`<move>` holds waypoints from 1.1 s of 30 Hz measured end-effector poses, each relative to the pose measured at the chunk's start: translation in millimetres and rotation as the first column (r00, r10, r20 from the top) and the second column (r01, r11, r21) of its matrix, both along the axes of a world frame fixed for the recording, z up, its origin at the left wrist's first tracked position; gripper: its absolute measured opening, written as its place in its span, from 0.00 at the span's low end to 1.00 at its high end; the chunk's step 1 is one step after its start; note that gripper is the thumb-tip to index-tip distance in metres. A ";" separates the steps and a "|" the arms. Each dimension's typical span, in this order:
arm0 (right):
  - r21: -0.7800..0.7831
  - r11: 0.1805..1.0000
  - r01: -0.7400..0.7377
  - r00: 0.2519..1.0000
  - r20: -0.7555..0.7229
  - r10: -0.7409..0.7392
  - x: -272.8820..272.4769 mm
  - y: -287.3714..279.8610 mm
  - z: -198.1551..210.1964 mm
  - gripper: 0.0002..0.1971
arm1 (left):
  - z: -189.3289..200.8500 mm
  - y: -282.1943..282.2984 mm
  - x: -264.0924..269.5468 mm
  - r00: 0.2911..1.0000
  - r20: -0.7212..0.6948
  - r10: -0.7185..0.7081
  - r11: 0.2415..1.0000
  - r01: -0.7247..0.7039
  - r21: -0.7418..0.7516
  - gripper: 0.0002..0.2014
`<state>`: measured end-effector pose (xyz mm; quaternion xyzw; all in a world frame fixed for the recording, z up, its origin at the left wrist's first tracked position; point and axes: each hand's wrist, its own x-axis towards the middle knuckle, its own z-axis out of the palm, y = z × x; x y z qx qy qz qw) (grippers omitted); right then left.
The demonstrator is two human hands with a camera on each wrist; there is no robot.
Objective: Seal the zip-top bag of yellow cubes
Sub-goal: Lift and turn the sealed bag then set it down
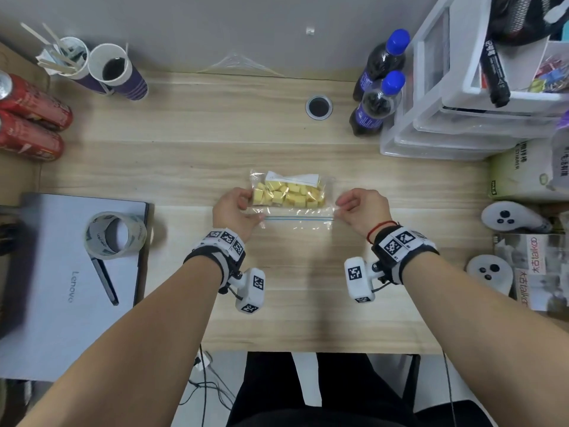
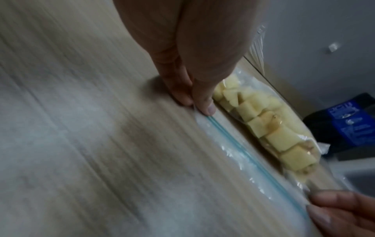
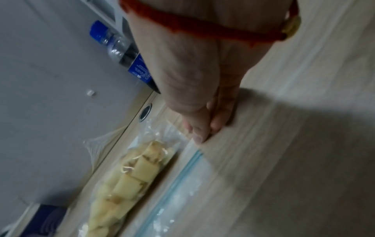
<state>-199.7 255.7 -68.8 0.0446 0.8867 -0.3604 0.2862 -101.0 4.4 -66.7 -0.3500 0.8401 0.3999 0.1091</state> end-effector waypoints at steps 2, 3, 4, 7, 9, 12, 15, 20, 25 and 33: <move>0.075 0.997 -0.032 0.998 -0.058 0.037 2.0 4.1 -0.6 0.10 | 0.3 -1.4 2.2 1.000 0.017 -0.026 0.999 0.026 -0.040 0.26; 0.092 0.995 -0.034 0.995 -0.094 0.042 2.1 4.1 0.6 0.11 | 0.4 -1.9 2.5 0.999 0.026 -0.043 0.998 0.044 -0.050 0.29; 0.092 0.995 -0.030 0.988 -0.151 0.043 1.5 3.1 2.7 0.12 | 1.2 -1.9 2.0 0.998 0.028 -0.064 0.996 0.065 -0.058 0.33; 0.025 0.996 -0.090 0.949 -0.300 0.094 -1.8 -10.9 15.2 0.21 | 4.9 -1.3 -3.9 0.992 -0.063 -0.109 0.992 0.105 -0.064 0.44; -0.015 0.985 -0.171 0.954 -0.252 0.162 -1.0 -28.0 20.8 0.27 | 7.6 0.9 -10.9 0.988 -0.110 -0.109 0.992 0.102 -0.068 0.47; -0.024 0.996 -0.087 0.996 -0.038 0.086 3.6 -44.0 14.9 0.36 | 9.6 8.1 -16.9 0.999 -0.032 0.019 0.999 -0.019 0.027 0.43; -0.074 0.994 0.081 0.993 0.087 -0.075 0.1 -43.0 10.3 0.39 | 8.0 12.8 -17.0 0.992 0.048 0.116 0.989 -0.120 0.084 0.32; -0.078 0.996 -0.031 0.989 0.144 0.042 -0.5 -41.4 7.0 0.21 | 8.2 10.3 -16.9 0.985 -0.010 0.174 0.970 -0.169 0.175 0.22; -0.174 0.983 0.061 0.986 0.162 -0.033 -3.7 -37.2 7.6 0.25 | 3.8 2.2 -12.3 0.988 0.003 0.157 0.971 -0.155 0.182 0.17; 0.011 1.000 0.021 1.000 0.017 -0.022 -4.6 -36.1 5.2 0.16 | 3.6 3.7 -5.5 1.000 0.004 -0.014 1.000 0.014 0.019 0.15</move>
